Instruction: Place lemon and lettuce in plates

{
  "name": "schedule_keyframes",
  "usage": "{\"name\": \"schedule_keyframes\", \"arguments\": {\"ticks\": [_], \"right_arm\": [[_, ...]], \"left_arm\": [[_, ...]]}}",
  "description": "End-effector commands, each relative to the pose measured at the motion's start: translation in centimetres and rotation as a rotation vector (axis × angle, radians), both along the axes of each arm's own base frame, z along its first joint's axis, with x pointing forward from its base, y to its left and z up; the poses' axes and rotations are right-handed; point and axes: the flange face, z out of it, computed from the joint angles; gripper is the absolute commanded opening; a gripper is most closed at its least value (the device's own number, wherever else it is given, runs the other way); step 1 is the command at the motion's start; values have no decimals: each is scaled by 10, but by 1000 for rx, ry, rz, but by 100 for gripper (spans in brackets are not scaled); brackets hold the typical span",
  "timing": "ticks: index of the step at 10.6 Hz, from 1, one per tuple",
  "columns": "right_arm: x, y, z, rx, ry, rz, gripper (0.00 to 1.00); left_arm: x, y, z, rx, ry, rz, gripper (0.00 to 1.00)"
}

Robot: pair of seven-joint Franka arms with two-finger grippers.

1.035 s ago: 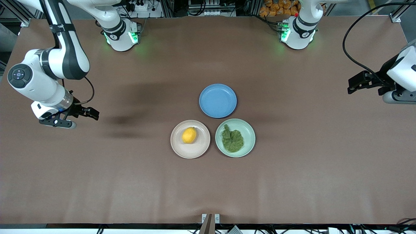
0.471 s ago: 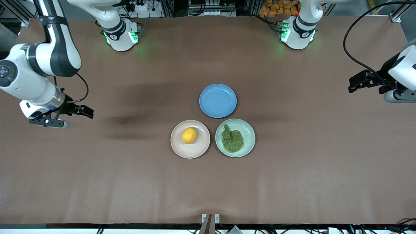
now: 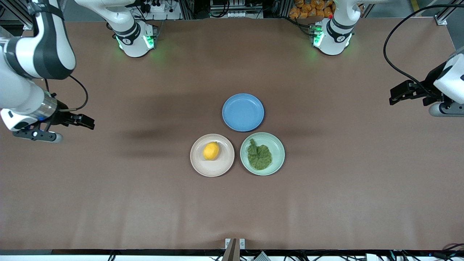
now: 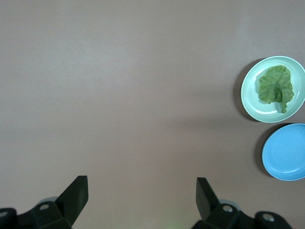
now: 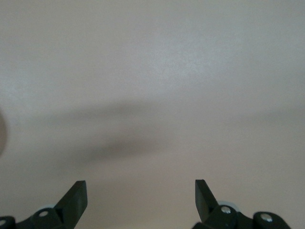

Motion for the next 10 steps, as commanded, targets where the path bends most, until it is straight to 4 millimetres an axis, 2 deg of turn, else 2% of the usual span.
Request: {"name": "schedule_keyframes", "arguments": {"ticks": [1,3,4,5,6,7,10], "right_arm": [[4,0,50,7,19,3,100],[-1,-1,106,74,23,-15,100],[-5,-9,130,90,19,-30,100],[-12,-9,157,91,4,-26,100],[-22,-10,175,89,-16,-24,100],[-33,-10,186,87,-33,-23,100],[-41,-13,184,81,-25,-27,100]], "left_arm": [[4,0,-7,-17,-2,12,100],[5,0,-7,-17,-3,12,100],[5,-2,-7,-20,-4,10,100],[6,-2,-8,-20,-4,10,100],[6,-2,-9,-20,-6,11,100],[6,-2,-9,-21,-6,10,100],[6,-4,-9,-23,-6,9,100]]}}
